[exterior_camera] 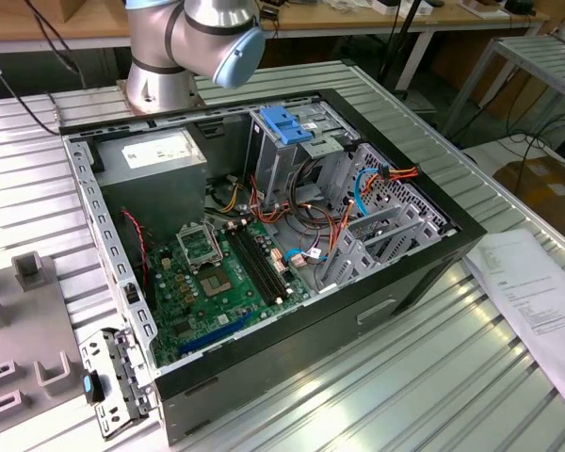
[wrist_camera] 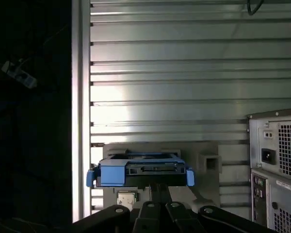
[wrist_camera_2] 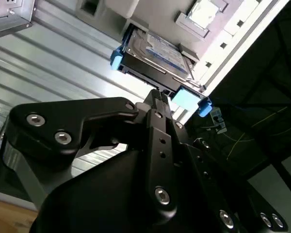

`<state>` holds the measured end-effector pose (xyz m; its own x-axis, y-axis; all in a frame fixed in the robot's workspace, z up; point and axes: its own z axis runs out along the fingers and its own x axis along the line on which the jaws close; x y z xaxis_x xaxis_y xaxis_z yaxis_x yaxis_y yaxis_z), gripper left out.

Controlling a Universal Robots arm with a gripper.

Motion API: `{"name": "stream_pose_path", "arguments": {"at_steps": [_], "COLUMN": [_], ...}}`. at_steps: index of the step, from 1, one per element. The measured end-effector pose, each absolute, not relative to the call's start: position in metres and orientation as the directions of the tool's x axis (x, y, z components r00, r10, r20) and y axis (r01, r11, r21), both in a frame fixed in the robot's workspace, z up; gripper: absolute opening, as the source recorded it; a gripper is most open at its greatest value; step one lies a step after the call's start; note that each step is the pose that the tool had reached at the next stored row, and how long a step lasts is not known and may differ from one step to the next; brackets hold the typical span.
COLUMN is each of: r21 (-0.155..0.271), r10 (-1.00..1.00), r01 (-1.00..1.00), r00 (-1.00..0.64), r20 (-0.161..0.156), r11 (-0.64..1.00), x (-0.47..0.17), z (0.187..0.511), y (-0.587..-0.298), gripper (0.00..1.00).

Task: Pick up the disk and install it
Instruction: 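Reach for the disk, then pick up the disk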

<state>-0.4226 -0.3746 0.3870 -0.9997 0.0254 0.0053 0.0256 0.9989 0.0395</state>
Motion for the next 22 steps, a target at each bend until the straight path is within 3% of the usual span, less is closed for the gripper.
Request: {"name": "stream_pose_path", "arguments": {"at_steps": [2, 18, 22], "r21": [0.039, 0.039, 0.039], "r10": [0.025, 0.025, -0.116], "r01": [0.026, 0.025, -0.116], "r00": [-1.0, -1.0, -0.993], "r20": [0.005, 0.005, 0.005], "r11": [0.999, 0.999, 0.992], "x": [-0.454, -0.457, -0.457], "z": [0.386, 0.386, 0.386], "y": [-0.374, -0.374, -0.374], "gripper": [0.11, 0.11, 0.11]}}
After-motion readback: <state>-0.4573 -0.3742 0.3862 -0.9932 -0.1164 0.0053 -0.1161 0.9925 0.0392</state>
